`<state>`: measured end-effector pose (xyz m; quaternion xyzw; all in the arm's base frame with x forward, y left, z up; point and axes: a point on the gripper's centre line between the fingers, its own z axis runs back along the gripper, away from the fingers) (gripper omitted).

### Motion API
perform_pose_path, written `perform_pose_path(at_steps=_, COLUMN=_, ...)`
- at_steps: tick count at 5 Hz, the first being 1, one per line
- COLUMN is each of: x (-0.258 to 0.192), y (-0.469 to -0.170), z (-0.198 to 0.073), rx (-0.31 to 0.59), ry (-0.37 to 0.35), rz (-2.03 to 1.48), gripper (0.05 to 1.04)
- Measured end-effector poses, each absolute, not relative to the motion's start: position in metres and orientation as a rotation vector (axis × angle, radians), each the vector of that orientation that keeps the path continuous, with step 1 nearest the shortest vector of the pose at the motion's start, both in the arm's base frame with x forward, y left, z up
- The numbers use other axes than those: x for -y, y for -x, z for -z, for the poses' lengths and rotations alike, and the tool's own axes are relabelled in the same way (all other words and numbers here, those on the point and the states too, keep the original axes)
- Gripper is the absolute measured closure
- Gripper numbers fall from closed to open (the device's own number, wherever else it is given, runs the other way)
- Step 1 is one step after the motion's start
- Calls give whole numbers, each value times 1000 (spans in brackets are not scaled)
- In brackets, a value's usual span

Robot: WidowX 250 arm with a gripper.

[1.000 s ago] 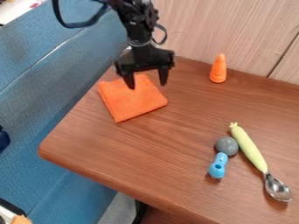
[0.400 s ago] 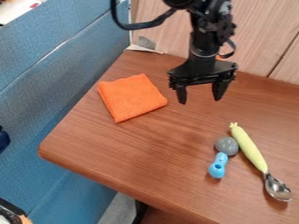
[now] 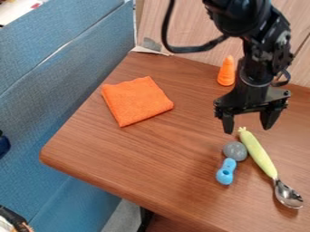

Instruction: Move the yellow spoon and place it on the orange towel

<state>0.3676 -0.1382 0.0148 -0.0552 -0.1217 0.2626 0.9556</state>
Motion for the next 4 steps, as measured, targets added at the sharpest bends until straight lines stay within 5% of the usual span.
perform_pose_path(at_steps=4, x=175, y=-361, z=4, rx=242, ry=52, rz=-597, gripper=83)
